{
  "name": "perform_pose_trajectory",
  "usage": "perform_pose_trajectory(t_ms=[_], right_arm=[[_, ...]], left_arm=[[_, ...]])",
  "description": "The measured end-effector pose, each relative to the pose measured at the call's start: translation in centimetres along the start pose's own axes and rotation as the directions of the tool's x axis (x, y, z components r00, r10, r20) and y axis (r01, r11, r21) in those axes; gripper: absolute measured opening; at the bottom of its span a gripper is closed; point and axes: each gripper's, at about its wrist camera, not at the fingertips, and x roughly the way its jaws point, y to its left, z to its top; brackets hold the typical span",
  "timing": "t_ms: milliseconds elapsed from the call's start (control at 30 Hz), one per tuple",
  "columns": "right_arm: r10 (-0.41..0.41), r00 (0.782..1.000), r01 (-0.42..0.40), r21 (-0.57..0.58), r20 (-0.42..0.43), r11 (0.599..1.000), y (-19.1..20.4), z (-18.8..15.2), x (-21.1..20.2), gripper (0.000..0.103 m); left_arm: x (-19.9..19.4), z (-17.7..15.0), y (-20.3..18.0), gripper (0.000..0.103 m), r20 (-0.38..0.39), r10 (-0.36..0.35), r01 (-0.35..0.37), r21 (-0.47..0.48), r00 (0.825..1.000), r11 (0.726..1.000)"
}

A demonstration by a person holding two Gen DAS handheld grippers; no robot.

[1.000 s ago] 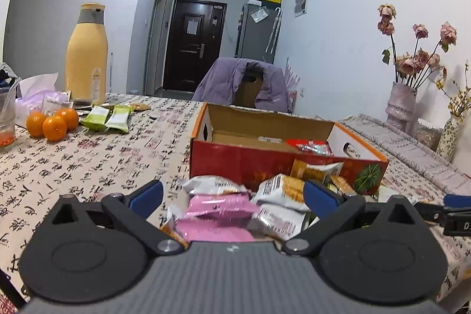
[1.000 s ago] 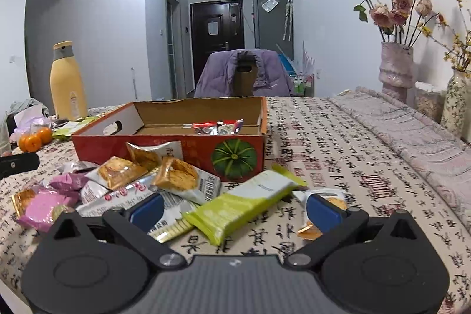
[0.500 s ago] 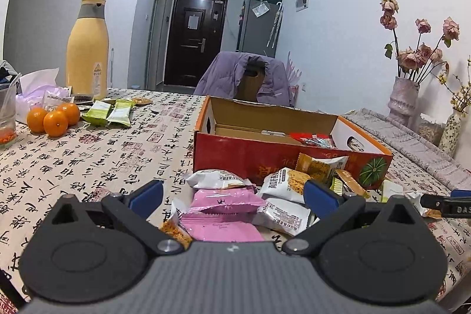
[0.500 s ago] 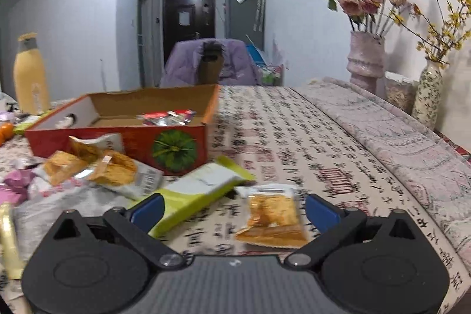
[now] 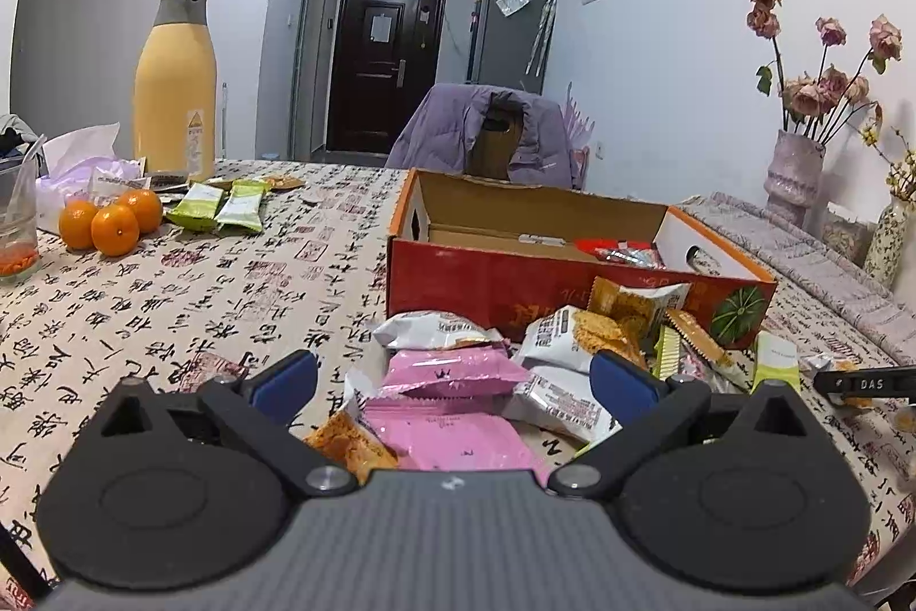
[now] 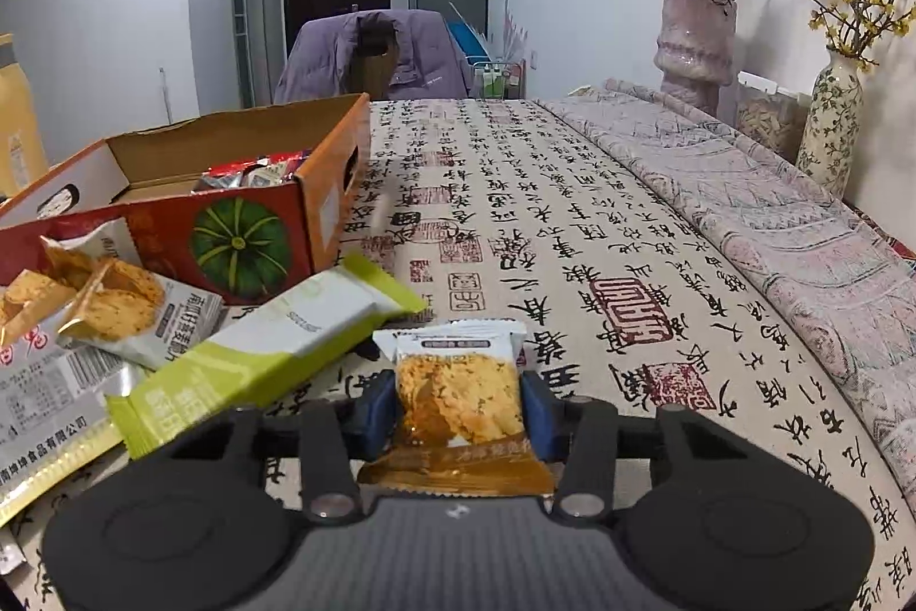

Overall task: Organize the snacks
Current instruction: 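Grasp a clear cookie packet with the right gripper while the left gripper grasps a pink packet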

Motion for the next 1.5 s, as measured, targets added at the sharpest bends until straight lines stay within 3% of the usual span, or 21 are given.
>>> perform_pose_trajectory(t_ms=[467, 633, 733, 900, 1500], right_arm=[[0.041, 0.988, -0.045, 0.024, 0.147, 0.999, 0.9, -0.6, -3.9, 0.04], [0.075, 0.985, -0.076, 0.003, 0.152, 0.997, 1.8, -1.2, -4.6, 0.04], [0.09, 0.984, -0.091, -0.004, 0.152, 0.996, 2.2, -1.3, -4.8, 0.041], [0.108, 0.983, -0.108, -0.007, 0.149, 0.994, 2.5, -1.7, -4.9, 0.041], [0.143, 0.978, -0.143, -0.004, 0.15, 0.99, 2.9, -2.3, -5.3, 0.041]], left_arm=[[0.4, -0.2, -0.3, 0.103, -0.054, 0.018, -0.017, 0.028, 0.998, 0.999], [0.8, -0.3, -1.2, 0.099, -0.074, 0.011, -0.007, 0.057, 0.997, 0.998], [1.5, -0.4, -1.8, 0.089, -0.111, 0.044, -0.036, 0.073, 0.993, 0.997], [2.7, -0.6, -2.3, 0.084, -0.164, 0.075, -0.065, 0.07, 0.984, 0.995], [4.3, -1.4, -4.3, 0.075, -0.206, 0.206, -0.178, 0.143, 0.957, 0.974]])
